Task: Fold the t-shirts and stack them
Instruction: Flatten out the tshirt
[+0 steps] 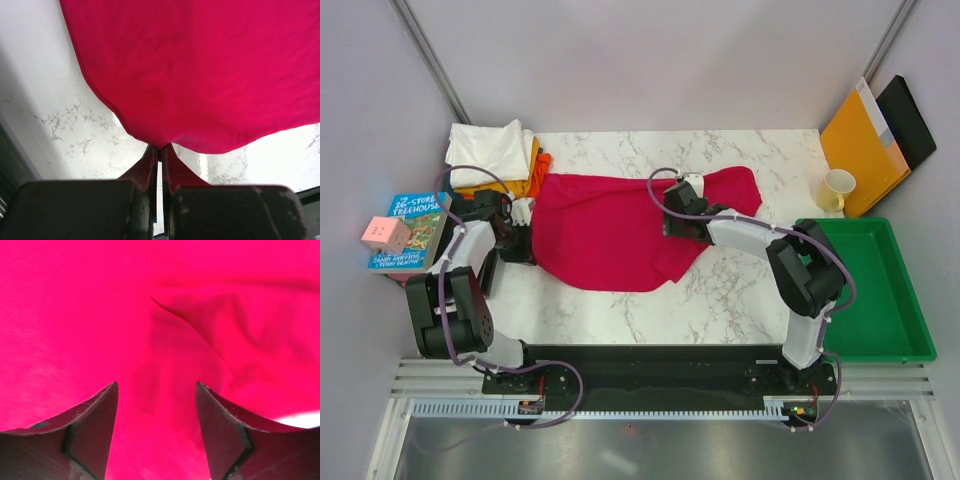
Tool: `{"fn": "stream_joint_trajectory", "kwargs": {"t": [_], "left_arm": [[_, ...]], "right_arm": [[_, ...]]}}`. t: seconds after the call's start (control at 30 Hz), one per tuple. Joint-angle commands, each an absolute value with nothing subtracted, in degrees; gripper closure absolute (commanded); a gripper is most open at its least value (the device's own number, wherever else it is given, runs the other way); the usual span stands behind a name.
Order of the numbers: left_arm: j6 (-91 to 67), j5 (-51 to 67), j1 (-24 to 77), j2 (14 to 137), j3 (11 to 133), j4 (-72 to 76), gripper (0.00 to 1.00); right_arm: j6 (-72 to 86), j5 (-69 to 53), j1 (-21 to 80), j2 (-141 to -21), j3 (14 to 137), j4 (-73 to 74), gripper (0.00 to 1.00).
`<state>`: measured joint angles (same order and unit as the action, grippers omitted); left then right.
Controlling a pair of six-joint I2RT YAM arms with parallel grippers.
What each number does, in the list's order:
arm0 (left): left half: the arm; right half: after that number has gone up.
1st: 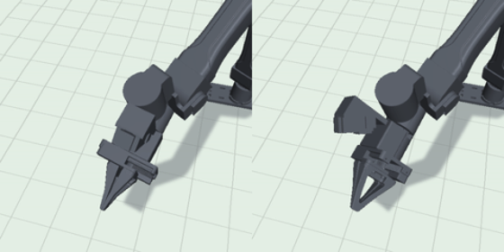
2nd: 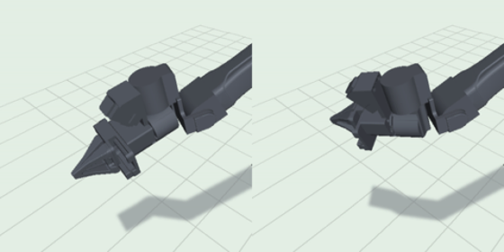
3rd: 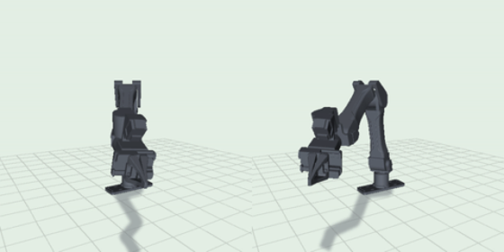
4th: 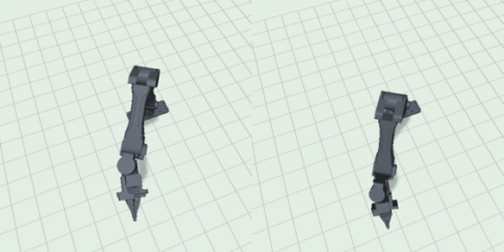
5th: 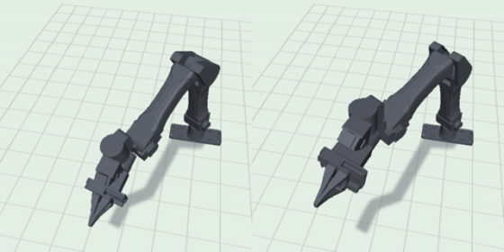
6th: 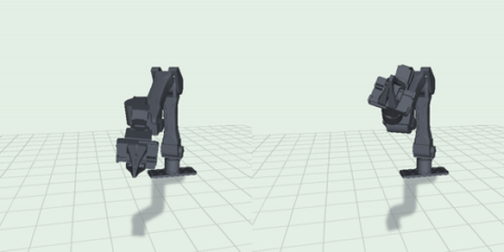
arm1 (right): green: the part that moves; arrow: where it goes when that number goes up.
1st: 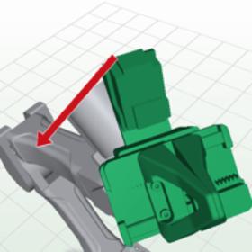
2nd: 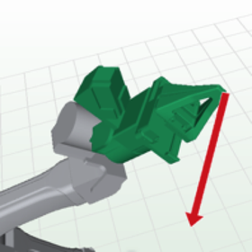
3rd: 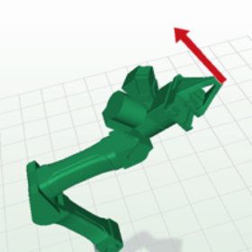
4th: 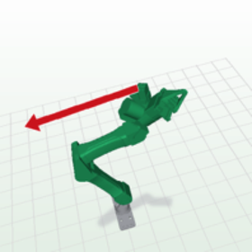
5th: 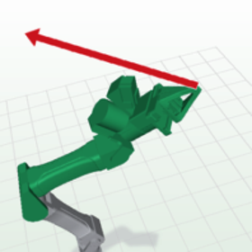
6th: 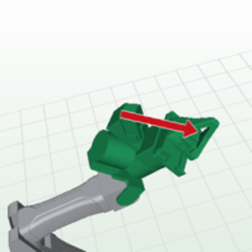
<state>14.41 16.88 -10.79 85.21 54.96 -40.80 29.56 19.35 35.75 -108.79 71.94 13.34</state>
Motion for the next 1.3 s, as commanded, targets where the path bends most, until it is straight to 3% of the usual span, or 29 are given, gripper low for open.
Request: {"fn": "stream_joint_trajectory", "kwargs": {"t": [0.0, 0.13, 0.33, 0.5, 1.1, 1.27], "left_arm": [[13.10, 18.02, -10.55, 85.96, 56.16, -39.37, 0.98], [13.10, 18.10, -10.55, 86.31, 56.60, -39.20, 0.98], [12.66, 18.63, -10.28, 87.45, 57.04, -38.85, 0.98], [13.01, 18.37, -10.20, 87.28, 57.74, -39.02, 0.98], [12.92, 18.55, -10.11, 87.80, 57.13, -39.11, 0.98], [12.83, 18.46, -10.11, 87.80, 56.95, -39.03, 0.98]], "right_arm": [[30.49, 24.34, 33.84, -99.33, 67.42, 12.30, 0.27], [30.94, 25.93, 32.61, -92.56, 62.32, 12.74, 0.29], [31.46, 25.05, 31.20, -93.68, 57.66, 12.04, 0.39], [32.69, 23.82, 31.29, -95.89, 57.57, 11.25, 0.58], [33.31, 19.87, 31.38, -97.82, 55.46, 7.74, 0.59], [33.57, 18.37, 31.29, -99.40, 55.90, 7.74, 0.64]]}}
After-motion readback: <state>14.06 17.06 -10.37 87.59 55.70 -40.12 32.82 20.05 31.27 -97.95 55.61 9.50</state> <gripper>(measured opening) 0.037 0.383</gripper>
